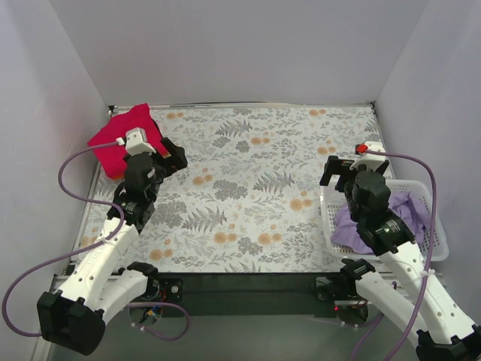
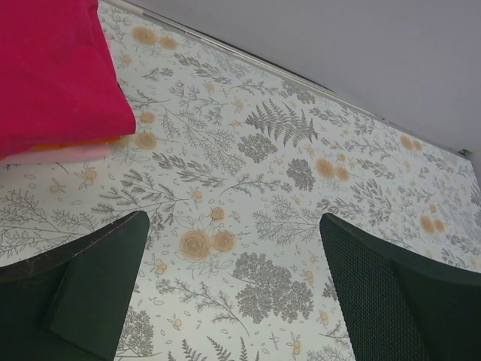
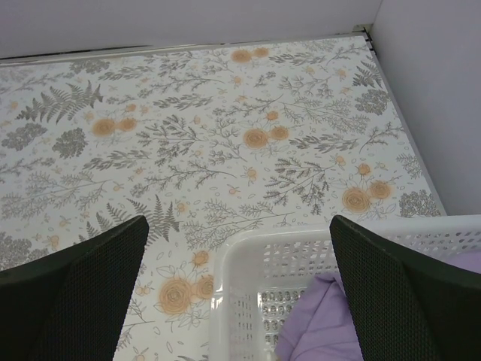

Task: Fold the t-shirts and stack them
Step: Grab the tshirt from the pile

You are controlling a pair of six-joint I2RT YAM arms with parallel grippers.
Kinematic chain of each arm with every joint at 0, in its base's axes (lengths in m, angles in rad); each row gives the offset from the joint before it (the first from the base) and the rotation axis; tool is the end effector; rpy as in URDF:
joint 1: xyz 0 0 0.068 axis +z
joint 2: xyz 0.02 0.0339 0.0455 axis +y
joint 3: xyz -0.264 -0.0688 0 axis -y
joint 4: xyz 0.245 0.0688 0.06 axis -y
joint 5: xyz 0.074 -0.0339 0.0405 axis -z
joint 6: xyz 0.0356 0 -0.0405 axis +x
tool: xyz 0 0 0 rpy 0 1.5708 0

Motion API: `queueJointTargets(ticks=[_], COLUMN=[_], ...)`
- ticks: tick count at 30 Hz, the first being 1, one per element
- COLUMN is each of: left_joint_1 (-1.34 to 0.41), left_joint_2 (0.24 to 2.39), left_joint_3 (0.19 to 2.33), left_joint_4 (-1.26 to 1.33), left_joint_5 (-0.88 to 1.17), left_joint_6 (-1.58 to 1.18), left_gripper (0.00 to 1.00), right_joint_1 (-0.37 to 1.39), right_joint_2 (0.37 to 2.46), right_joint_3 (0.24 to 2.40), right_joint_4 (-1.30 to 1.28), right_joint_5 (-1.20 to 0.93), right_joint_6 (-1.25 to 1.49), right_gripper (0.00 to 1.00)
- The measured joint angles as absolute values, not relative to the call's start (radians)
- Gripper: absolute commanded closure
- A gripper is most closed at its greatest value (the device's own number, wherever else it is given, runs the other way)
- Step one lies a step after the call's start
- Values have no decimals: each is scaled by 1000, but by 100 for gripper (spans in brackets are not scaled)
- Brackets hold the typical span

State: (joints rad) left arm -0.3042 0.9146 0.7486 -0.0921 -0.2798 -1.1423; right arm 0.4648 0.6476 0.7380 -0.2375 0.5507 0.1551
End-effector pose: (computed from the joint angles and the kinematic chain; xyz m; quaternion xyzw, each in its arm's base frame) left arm 0.2082 -0.0551 0.3137 -0.3969 0.6820 -0.3171 0.5261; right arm 0.1435 0.0511 0.3393 0.0631 0.7473 -0.0043 0.6615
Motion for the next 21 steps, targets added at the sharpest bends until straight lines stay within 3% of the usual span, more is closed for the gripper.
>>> queueJointTargets(ticks=[13,21], left_joint_1=[-325,-325], left_joint_2=[909,899], left_joint_3=[752,753], left_joint_4=[-98,-89], left_joint_5=[-295,-249], left_joint_6=[-1142,-1157], left_gripper=[9,9], right_joint_1=[465,400], right_joint_2=[662,806], right_joint_3=[738,777], right_joint_4=[-246,-388], right_joint_5=[553,501], right_joint_6=[163,246], right_gripper=[2,2])
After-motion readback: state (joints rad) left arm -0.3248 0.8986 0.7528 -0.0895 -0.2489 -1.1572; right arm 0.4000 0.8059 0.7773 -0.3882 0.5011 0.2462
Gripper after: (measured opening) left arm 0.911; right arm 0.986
